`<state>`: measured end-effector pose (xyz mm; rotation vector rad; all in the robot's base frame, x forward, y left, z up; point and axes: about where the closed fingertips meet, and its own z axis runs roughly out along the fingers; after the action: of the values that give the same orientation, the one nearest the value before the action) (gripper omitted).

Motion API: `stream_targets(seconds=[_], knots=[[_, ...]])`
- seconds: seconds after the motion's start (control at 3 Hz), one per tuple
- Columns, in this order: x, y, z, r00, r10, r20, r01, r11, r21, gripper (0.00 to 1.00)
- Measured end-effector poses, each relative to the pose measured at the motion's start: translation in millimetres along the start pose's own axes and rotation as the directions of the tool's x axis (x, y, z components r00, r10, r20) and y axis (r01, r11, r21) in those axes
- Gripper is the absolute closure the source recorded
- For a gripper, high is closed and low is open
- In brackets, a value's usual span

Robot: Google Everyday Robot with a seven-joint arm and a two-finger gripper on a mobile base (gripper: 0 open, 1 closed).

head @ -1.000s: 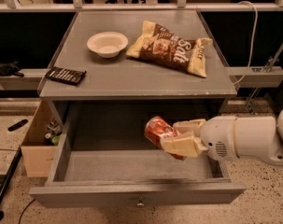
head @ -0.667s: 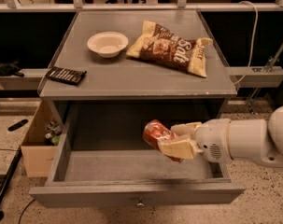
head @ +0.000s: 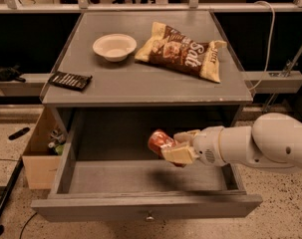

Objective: Place coke can into top drawer

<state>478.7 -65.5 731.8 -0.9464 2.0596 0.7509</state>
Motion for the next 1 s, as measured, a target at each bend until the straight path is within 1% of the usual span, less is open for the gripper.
stream_targets(seconds=[0.33,0.67,1.0], knots=[[0.0,0.0,0.0,1.000,0.000,0.000,0.000,1.0000,0.000,1.00],[13.0,-5.7,18.8,0.999,0.007,-0.037,-0.007,1.0000,-0.001,1.00],[33.1,-17.2,42.5,0.997,0.018,-0.074,-0.018,0.9998,-0.001,1.00]])
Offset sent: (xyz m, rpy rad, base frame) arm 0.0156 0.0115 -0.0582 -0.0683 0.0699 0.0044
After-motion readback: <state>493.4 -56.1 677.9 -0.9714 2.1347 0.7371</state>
